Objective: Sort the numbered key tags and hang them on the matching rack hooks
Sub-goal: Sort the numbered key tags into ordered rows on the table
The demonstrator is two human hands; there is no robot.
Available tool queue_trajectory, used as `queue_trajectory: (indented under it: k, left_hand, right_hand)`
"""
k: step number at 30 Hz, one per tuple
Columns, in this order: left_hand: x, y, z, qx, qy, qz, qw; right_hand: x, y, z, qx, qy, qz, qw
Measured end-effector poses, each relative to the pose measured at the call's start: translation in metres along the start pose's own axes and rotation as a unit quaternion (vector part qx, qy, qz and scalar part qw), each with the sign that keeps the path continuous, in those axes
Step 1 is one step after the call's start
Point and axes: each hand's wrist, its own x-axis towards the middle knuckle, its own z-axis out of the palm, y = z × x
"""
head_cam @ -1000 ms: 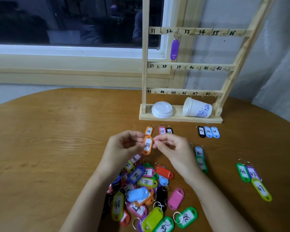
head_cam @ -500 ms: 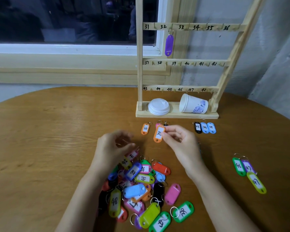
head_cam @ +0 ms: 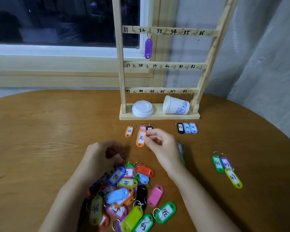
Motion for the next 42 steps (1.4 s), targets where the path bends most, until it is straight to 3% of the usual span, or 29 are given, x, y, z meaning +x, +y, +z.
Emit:
queue_trajectory:
  k: [4, 7, 13, 16, 22, 27, 34, 42]
  left_hand:
    - [0.000, 0.001, 0.001, -0.018, -0.001, 0.000, 1.000]
    - [0.001, 0.004, 0.000, -0.053, 0.045, 0.004, 0.998]
    - [0.000, 0.015, -0.004, -0.242, 0.078, -0.048, 0.966]
    - [-0.002, 0.019, -0.003, -0.286, 0.082, -0.049, 0.953]
    - [-0.002, 0.020, -0.001, -0.299, 0.079, -0.057, 0.949]
    - [-0.003, 0.020, 0.000, -0.295, 0.080, -0.060, 0.950]
    - [-0.002, 0.020, 0.001, -0.289, 0.080, -0.068, 0.951]
    - [-0.002, 0.019, 0.003, -0.298, 0.065, -0.075, 0.949]
  right_hand:
    - [0.001, 0.001, -0.001, 0.009, 0.001, -0.008, 1.000]
    - [0.005, -0.001, -0.007, 0.013, 0.011, -0.016, 1.000]
    - [0.014, -0.006, -0.054, 0.035, 0.104, -0.017, 0.994]
    - [0.012, -0.003, -0.077, 0.022, 0.130, -0.006, 0.991]
    - [0.004, 0.006, -0.078, -0.052, 0.050, 0.069, 0.995]
    - [0.005, 0.016, -0.052, -0.181, -0.021, 0.068, 0.981]
    - [0.003, 0.021, -0.053, -0.331, -0.008, 0.048, 0.942]
    - [-0.001, 0.012, -0.049, -0.299, 0.028, -0.010, 0.954]
